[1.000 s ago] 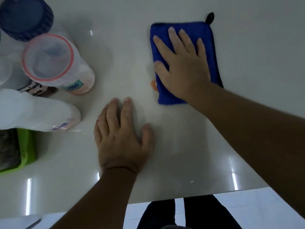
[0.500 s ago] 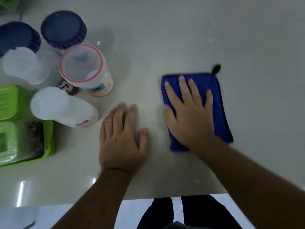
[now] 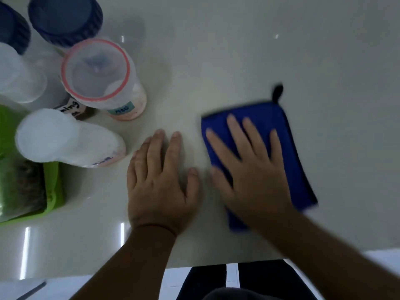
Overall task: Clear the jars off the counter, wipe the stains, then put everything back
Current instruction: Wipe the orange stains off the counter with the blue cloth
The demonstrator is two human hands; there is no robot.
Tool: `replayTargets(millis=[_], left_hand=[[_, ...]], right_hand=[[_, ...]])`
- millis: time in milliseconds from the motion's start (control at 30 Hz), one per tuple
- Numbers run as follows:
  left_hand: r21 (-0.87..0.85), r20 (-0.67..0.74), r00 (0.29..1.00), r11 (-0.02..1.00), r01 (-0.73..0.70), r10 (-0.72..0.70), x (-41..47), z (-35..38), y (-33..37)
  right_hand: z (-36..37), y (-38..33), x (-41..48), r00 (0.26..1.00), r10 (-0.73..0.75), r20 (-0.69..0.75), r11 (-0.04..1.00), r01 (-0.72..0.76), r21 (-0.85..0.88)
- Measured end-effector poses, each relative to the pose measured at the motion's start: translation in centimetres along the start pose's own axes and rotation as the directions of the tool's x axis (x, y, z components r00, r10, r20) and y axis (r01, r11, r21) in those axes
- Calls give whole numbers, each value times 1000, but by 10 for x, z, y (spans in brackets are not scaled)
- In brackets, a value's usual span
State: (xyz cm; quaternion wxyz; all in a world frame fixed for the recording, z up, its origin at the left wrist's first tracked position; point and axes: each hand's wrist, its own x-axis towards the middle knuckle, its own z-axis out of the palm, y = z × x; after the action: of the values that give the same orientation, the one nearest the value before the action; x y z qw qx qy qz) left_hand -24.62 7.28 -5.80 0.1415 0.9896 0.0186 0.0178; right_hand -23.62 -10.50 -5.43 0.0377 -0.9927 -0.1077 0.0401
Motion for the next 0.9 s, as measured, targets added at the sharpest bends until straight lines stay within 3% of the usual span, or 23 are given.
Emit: replayTargets(millis=[67,167,433,533,667,800,900], left_hand=[[0,8,1000,1000,5,-5,0,1,0],[2,8,1000,1000,8,-8,0,1,1],[-2,5,1000,1000,0,0,0,-1,0],[3,20,1000,1000,3,-3,0,0,0],[-6,-4,1000,1000,10,-10,-1,0,1],[4,-38,999,1000,-4,4,0,2,0],[12,-47,999,1000,-8,9,0,4,-1]], right_hand=[[4,-3,-45,1000,-9,22,1000,9,15],[3,-2,-41,998,-9,55,999,7,32],[-8,9,139,998,56,10,998,-57,40],[-6,8,156,997,74,4,996,-74,51],[-3,5,73,999,37,-28,999,-37,-5],[1,5,-57,997,-64,38,998,65,-3],[0,9,-68,992,-86,92,996,83,35]])
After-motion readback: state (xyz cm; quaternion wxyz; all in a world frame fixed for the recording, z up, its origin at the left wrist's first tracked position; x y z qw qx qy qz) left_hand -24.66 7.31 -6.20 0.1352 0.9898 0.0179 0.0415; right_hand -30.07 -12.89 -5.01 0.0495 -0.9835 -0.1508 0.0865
